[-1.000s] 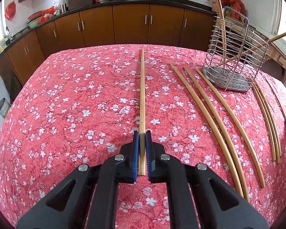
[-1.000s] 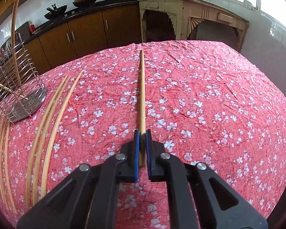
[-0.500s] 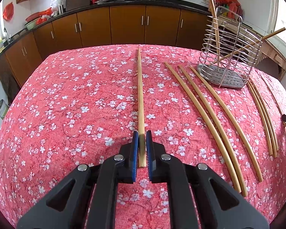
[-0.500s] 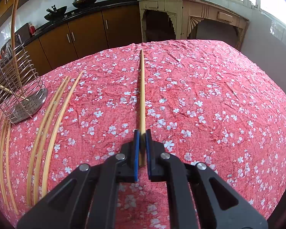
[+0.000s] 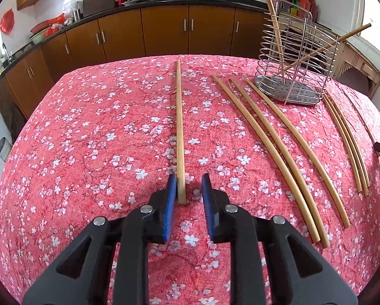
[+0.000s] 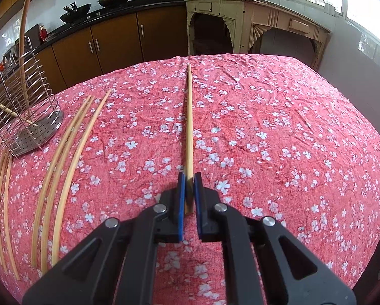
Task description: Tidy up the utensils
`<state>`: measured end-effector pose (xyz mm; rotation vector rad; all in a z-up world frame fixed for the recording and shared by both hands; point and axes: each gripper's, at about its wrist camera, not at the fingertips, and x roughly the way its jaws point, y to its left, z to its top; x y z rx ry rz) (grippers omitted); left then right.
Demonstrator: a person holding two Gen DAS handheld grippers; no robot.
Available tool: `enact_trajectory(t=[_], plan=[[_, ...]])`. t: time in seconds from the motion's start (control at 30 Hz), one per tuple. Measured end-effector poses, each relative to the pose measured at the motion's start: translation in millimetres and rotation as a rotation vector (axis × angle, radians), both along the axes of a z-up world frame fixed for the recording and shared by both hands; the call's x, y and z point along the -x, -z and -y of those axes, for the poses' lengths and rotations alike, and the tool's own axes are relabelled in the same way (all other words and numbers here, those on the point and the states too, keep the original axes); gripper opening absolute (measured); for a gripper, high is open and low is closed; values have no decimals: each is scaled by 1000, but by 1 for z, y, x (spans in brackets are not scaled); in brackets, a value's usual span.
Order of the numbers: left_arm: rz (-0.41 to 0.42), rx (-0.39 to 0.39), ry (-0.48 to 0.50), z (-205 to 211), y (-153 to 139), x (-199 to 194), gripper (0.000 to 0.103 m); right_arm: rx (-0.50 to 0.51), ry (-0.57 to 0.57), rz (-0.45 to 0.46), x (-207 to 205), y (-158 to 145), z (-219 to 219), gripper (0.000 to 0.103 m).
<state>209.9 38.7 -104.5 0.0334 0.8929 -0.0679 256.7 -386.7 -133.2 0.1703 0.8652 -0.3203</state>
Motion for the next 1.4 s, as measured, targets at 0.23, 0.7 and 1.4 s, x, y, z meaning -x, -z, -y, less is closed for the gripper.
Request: enact_trajectory(t=[0.23, 0.7, 1.4], plan=[[0, -13, -12, 3, 1, 4, 7, -4, 1, 2, 3, -1, -2, 8], [198, -9, 22, -17, -47, 36, 7, 86, -13, 187, 46, -53, -7, 7], [566, 40, -25, -26, -138, 69, 7, 155, -91, 519, 81, -160, -36, 7]])
